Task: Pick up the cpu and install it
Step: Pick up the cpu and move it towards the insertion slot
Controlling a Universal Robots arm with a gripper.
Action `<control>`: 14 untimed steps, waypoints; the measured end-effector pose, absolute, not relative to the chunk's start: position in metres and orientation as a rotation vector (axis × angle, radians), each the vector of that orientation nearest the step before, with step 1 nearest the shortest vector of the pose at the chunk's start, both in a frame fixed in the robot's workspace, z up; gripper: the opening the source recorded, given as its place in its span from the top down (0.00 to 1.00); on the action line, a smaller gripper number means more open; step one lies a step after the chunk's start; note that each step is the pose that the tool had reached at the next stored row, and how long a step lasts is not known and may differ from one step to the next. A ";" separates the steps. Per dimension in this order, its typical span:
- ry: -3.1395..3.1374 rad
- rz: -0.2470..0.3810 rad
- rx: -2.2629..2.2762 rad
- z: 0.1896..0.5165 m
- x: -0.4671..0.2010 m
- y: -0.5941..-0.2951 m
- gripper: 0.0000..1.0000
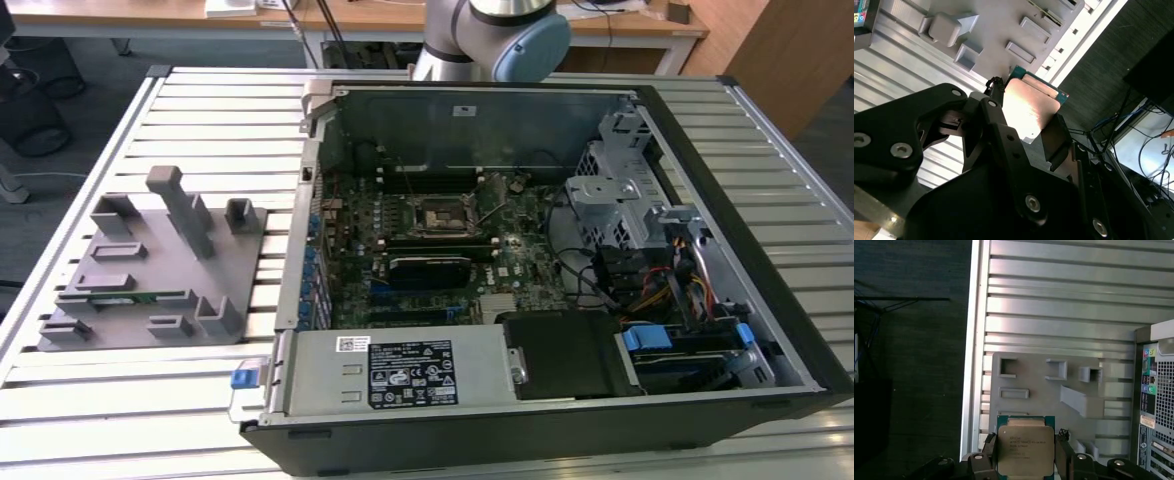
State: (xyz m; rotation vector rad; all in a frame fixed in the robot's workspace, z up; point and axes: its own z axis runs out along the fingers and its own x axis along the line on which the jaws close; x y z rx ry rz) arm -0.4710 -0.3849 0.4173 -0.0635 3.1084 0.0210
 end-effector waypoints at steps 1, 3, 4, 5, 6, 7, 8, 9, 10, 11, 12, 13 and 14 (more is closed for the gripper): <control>3.108 0.021 -0.064 0.417 -0.470 -0.385 0.46; 3.108 0.021 -0.064 0.417 -0.469 -0.385 0.46; 3.108 0.021 -0.064 0.417 -0.468 -0.385 0.46; 3.108 0.021 -0.064 0.417 -0.467 -0.385 0.46; 3.108 0.021 -0.064 0.417 -0.466 -0.385 0.46; 3.108 0.021 -0.064 0.417 -0.465 -0.385 0.46; 3.108 0.021 -0.064 0.417 -0.464 -0.385 0.46; 3.108 0.021 -0.064 0.417 -0.463 -0.385 0.46; 3.108 0.021 -0.064 0.417 -0.462 -0.385 0.46; 3.108 0.021 -0.064 0.417 -0.461 -0.385 0.46; 3.108 0.021 -0.064 0.417 -0.459 -0.385 0.46; 3.108 0.021 -0.064 0.417 -0.458 -0.385 0.46; 3.108 0.021 -0.064 0.417 -0.457 -0.385 0.46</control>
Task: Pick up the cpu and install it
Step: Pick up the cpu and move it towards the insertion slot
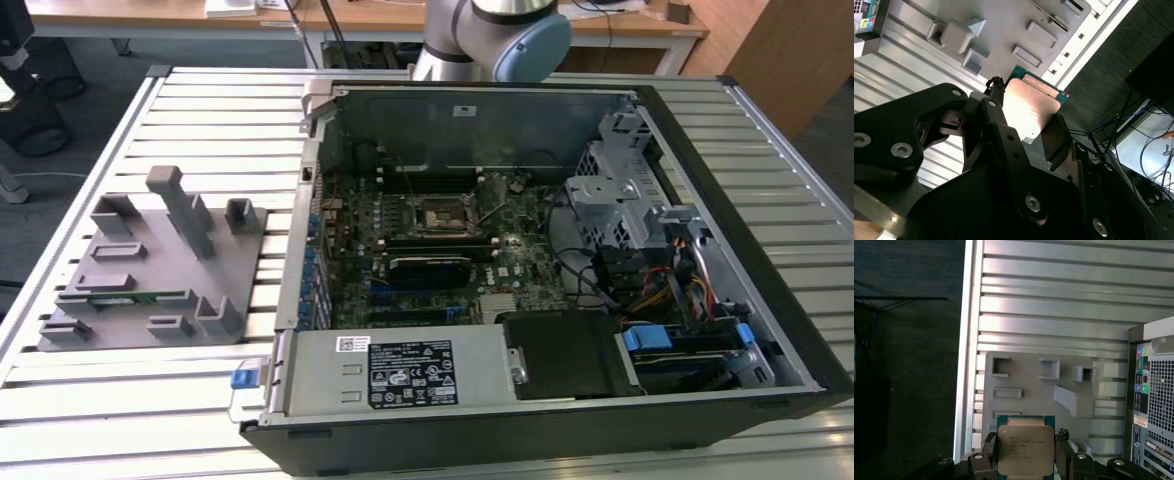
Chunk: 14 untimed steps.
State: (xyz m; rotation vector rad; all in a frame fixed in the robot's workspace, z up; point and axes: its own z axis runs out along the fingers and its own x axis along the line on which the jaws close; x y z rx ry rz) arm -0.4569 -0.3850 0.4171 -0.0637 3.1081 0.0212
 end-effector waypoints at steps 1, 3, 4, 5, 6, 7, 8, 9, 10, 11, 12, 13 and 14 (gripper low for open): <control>3.108 0.021 -0.064 0.417 -0.456 -0.385 0.46; 3.108 0.021 -0.064 0.417 -0.453 -0.385 0.46; 3.108 0.021 -0.064 0.417 -0.452 -0.385 0.46; 3.108 0.021 -0.064 0.417 -0.451 -0.385 0.46; 3.108 0.021 -0.064 0.417 -0.449 -0.385 0.46; 3.108 0.021 -0.064 0.417 -0.448 -0.385 0.46; 3.108 0.021 -0.064 0.417 -0.447 -0.385 0.46; 3.108 0.021 -0.064 0.417 -0.446 -0.385 0.46; 3.108 0.021 -0.064 0.417 -0.445 -0.385 0.46; 3.108 0.021 -0.064 0.417 -0.443 -0.385 0.46; 3.108 0.021 -0.064 0.417 -0.442 -0.385 0.46; 3.108 0.021 -0.064 0.417 -0.440 -0.385 0.46; 3.108 0.021 -0.064 0.417 -0.439 -0.385 0.46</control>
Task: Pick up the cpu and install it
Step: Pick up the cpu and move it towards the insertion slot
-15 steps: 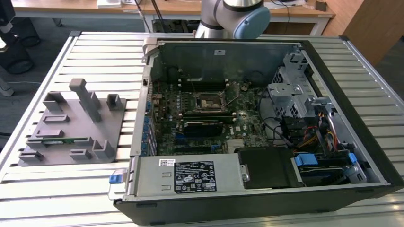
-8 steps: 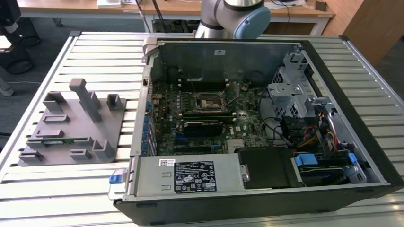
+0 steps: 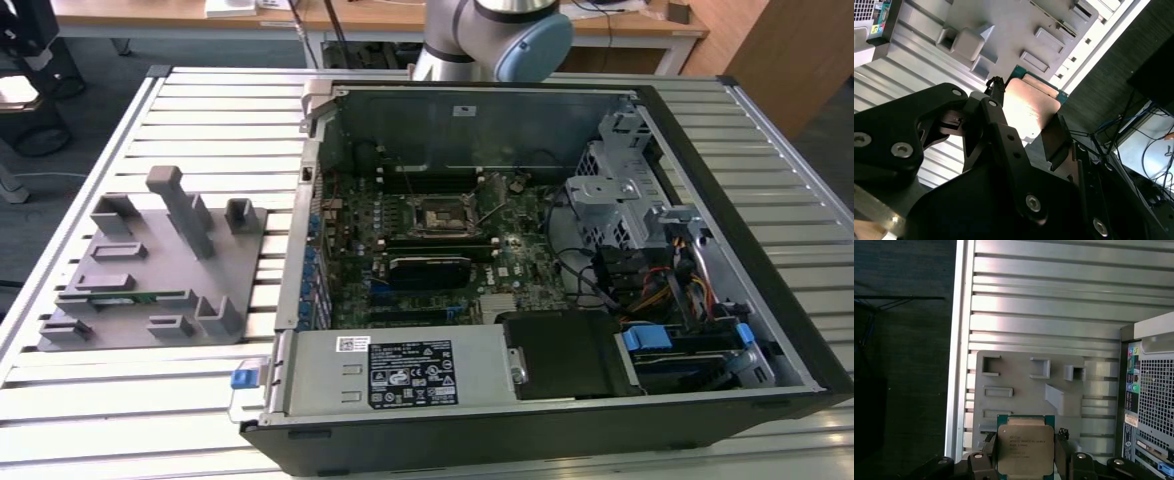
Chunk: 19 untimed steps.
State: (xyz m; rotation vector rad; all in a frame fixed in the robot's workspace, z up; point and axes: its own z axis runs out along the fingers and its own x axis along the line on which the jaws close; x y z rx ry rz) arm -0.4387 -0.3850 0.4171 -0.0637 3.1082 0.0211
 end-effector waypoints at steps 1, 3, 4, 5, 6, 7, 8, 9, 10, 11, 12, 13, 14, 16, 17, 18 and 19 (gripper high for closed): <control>3.108 0.021 -0.064 0.417 -0.437 -0.385 0.46; 3.108 0.021 -0.064 0.417 -0.434 -0.385 0.46; 3.108 0.021 -0.064 0.417 -0.433 -0.385 0.46; 3.108 0.021 -0.064 0.417 -0.432 -0.385 0.46; 3.108 0.021 -0.064 0.417 -0.430 -0.385 0.46; 3.108 0.021 -0.064 0.417 -0.429 -0.385 0.46; 3.108 0.021 -0.064 0.417 -0.428 -0.385 0.46; 3.108 0.021 -0.064 0.417 -0.426 -0.385 0.46; 3.108 0.021 -0.064 0.417 -0.425 -0.385 0.46; 3.108 0.021 -0.064 0.417 -0.424 -0.385 0.46; 3.108 0.021 -0.064 0.417 -0.422 -0.385 0.46; 3.108 0.021 -0.064 0.417 -0.421 -0.385 0.46; 3.108 0.021 -0.064 0.417 -0.420 -0.385 0.46; 3.108 0.021 -0.064 0.417 -0.417 -0.385 0.46; 3.108 0.021 -0.064 0.417 -0.416 -0.385 0.46; 3.108 0.021 -0.064 0.417 -0.415 -0.385 0.46; 3.108 0.021 -0.064 0.417 -0.414 -0.385 0.46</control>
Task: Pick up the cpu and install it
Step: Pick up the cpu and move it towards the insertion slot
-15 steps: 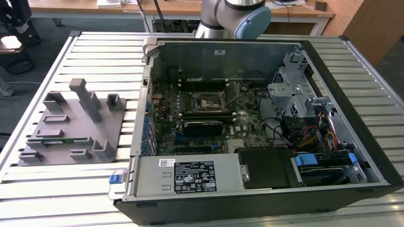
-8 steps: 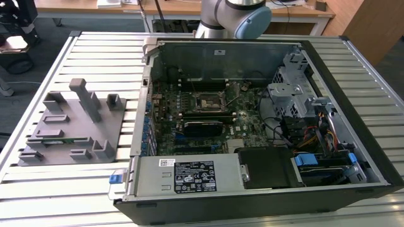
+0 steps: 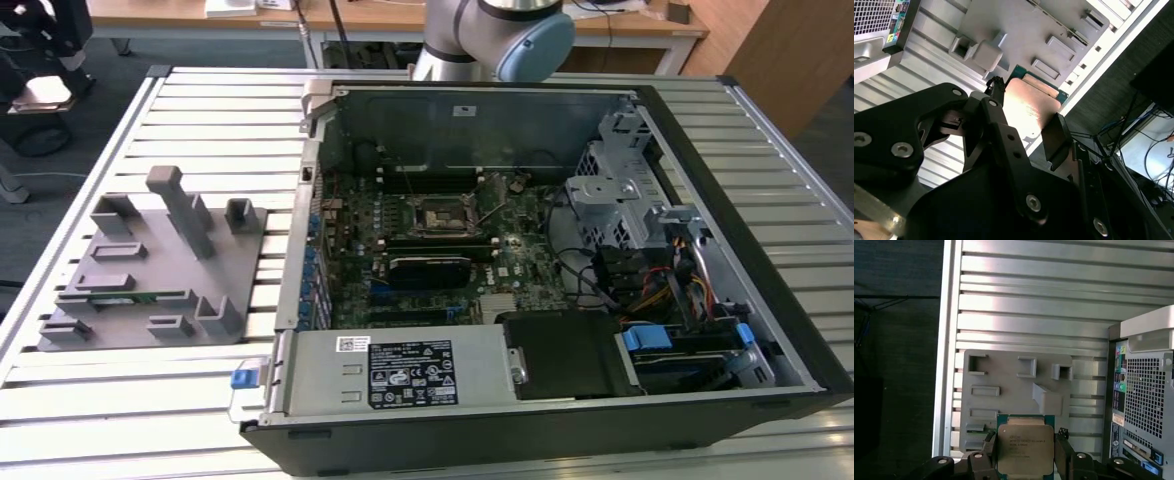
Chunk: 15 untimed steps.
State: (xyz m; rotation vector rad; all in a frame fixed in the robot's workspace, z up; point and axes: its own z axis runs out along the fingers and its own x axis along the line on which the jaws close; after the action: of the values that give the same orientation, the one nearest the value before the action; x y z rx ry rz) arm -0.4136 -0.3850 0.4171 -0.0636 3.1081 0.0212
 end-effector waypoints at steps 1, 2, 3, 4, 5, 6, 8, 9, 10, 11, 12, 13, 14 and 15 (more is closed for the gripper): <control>3.108 0.021 -0.064 0.417 -0.412 -0.385 0.46; 3.108 0.021 -0.064 0.417 -0.411 -0.385 0.46; 3.108 0.021 -0.064 0.417 -0.410 -0.385 0.46; 3.108 0.021 -0.064 0.417 -0.408 -0.385 0.46; 3.108 0.021 -0.064 0.417 -0.407 -0.385 0.46; 3.108 0.021 -0.064 0.417 -0.405 -0.385 0.46; 3.108 0.021 -0.064 0.417 -0.402 -0.385 0.46; 3.108 0.021 -0.064 0.417 -0.401 -0.385 0.46; 3.108 0.021 -0.064 0.417 -0.399 -0.385 0.46; 3.108 0.021 -0.064 0.417 -0.398 -0.385 0.46; 3.108 0.021 -0.064 0.417 -0.397 -0.385 0.46; 3.108 0.021 -0.064 0.417 -0.396 -0.385 0.46; 3.108 0.021 -0.064 0.417 -0.394 -0.385 0.46; 3.108 0.021 -0.064 0.417 -0.394 -0.385 0.46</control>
State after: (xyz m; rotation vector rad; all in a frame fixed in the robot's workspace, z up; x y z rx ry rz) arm -0.3935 -0.3850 0.4171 -0.0637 3.1081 0.0212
